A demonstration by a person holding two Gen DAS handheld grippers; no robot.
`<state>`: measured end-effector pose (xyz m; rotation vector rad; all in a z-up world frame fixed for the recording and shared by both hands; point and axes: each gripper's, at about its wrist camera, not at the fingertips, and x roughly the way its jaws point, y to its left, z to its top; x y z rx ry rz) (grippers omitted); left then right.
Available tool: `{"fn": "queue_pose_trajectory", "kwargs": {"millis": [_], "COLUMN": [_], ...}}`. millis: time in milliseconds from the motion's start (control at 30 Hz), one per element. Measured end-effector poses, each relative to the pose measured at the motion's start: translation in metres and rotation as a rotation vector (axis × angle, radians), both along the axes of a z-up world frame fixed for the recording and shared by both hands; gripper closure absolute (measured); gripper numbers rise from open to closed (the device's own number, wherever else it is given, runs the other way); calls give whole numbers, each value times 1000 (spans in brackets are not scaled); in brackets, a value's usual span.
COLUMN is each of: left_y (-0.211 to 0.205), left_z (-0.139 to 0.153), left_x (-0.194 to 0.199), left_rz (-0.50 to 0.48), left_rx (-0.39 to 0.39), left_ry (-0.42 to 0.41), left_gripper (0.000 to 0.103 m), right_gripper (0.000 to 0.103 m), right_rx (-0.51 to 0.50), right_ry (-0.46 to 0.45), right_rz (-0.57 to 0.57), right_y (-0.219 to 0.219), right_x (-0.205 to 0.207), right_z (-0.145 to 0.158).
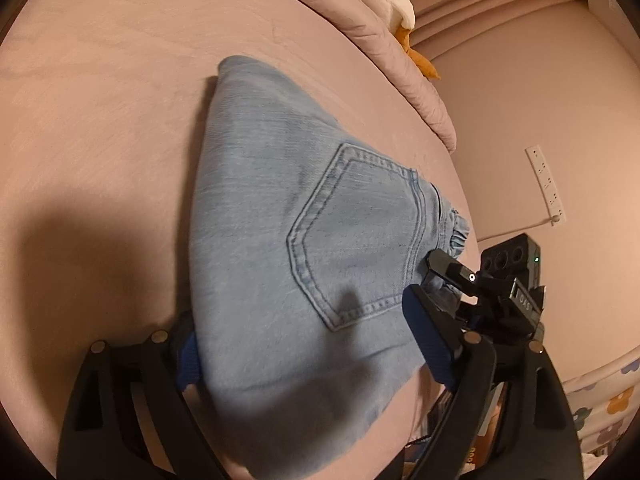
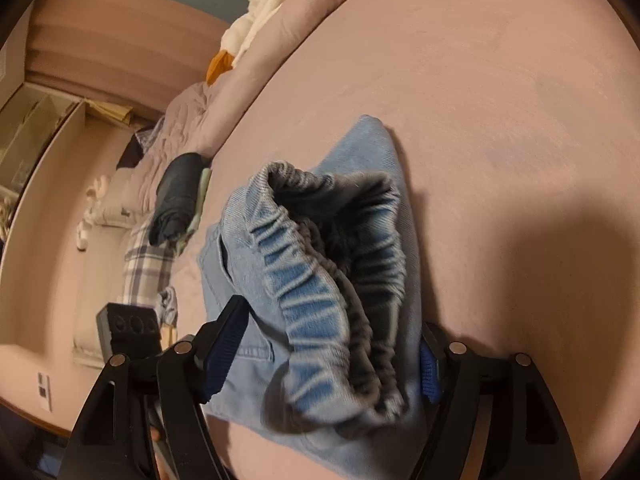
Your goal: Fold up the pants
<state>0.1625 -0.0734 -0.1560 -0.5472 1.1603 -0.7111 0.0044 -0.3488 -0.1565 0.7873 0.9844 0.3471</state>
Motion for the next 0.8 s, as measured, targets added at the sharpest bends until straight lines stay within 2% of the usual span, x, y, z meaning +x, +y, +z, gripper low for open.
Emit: {"fn": "queue_pose_trajectory", "kwargs": {"millis": [433,700,800], "left_y": [-22,-37,-40], "left_z": [0,1,0], "left_x": [6,1,1], "left_rz": [-38,-81,-87], "left_rx": [104,224,243], "left_ry": [-81,-166,-183], "left_gripper": [13,13,13], "right_gripper": [27,27,27], "right_rx": [-23,-40,-51], "right_ry": [-23,-32,-39], "right_rz": [23,31,33], "right_y": [2,5,7], "right_x": [9,10,10], "right_z": [0,2,3]}}
